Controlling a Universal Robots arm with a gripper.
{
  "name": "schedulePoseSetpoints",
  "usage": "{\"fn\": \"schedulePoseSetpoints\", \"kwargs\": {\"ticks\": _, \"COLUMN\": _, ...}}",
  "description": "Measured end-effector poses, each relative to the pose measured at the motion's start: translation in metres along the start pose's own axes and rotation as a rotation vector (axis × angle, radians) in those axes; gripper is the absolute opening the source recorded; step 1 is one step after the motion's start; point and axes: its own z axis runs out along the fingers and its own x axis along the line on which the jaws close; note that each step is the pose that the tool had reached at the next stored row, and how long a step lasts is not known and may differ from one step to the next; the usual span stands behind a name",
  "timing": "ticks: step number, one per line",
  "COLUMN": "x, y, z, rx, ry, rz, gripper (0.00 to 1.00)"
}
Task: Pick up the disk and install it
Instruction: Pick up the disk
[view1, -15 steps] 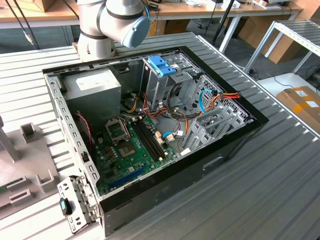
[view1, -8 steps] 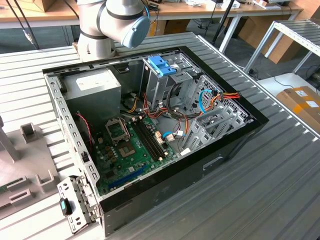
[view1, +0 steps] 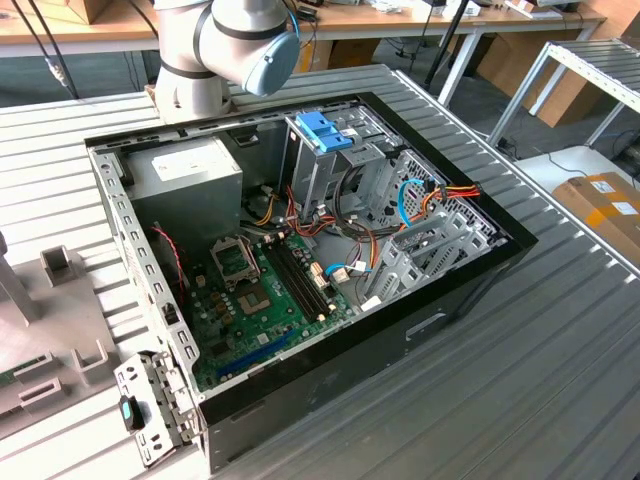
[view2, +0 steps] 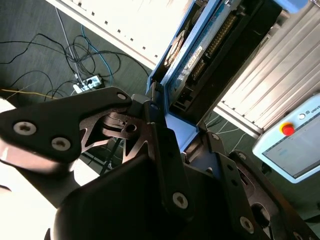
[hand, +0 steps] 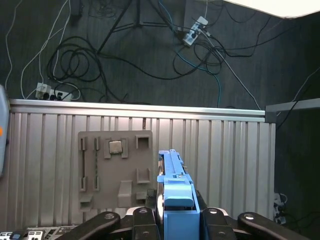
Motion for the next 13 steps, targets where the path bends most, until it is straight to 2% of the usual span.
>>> {"fn": "schedulePoseSetpoints", "kwargs": {"ticks": 4, "x": 0.0096, "y": -0.0017, "z": 0.0020, "rx": 0.0000, "ry": -0.0001, "rz": 0.001, "gripper": 0.37}}
{"fn": "schedulePoseSetpoints", "kwargs": {"ticks": 7, "x": 0.0174, "y": -0.0099, "z": 0.0054, "rx": -0.0008, "ry": 0.0000, "rz": 0.001, "gripper": 0.37}}
{"fn": "schedulePoseSetpoints", "kwargs": {"ticks": 10, "x": 0.0211, "y": -0.0254, "z": 0.0101, "rx": -0.0008, "ry": 0.0000, "rz": 0.001, "gripper": 0.37}}
{"fn": "schedulePoseSetpoints", "kwargs": {"ticks": 13, "x": 0.0220, "y": -0.0300, "z": 0.0127, "rx": -0.0007, "ry": -0.0001, "rz": 0.001, "gripper": 0.37}}
